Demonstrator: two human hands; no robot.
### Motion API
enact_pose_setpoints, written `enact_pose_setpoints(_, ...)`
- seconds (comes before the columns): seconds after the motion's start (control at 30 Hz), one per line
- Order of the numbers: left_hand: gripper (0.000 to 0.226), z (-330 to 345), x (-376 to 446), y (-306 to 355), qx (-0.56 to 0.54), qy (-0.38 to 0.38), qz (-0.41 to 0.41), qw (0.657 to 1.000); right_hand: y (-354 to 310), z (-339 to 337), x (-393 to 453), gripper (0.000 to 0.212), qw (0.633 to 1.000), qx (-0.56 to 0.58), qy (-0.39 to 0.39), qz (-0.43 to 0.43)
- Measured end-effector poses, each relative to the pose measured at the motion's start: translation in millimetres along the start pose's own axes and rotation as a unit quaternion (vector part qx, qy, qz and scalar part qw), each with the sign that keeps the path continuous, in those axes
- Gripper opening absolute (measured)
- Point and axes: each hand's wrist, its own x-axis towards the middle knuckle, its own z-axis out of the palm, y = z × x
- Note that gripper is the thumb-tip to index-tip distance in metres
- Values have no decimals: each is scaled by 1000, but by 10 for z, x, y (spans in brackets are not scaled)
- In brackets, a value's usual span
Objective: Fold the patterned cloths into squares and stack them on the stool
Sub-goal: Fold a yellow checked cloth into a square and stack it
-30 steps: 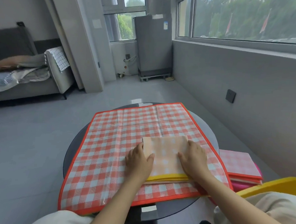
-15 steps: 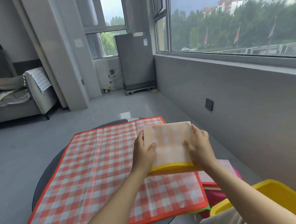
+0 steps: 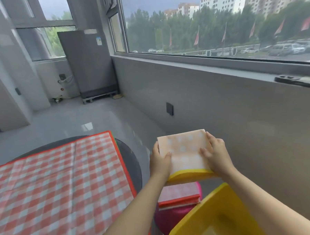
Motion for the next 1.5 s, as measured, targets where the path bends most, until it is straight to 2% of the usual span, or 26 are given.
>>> enact_pose_setpoints(0.13,62,406,229,-370,29,-2,-71,997,516,180,170,64,999,-18,-19,31)
enact_pose_setpoints(0.27,62,678,406,-736,36,71,-181,980,953,552,289,67,998,-19,-39,49)
enact_pose_setpoints(0.4,54,793,468,-1158,85,114,-215,966,1290,983,326,61,996,-25,-67,55)
enact_pose_setpoints(0.53,57,795,445,-1557,178,116,-197,957,1566,1350,284,54,992,-30,-99,71)
enact_pose_setpoints(0.7,60,788,401,-1882,238,67,-165,955,1762,1562,181,53,986,-36,-119,114)
enact_pose_setpoints(1.33,56,842,268,-2026,241,88,-171,951,1896,1548,115,42,984,-78,-131,88)
enact_pose_setpoints(1.5,55,845,349,-2031,284,78,-156,943,1927,1566,176,41,984,-92,-130,79)
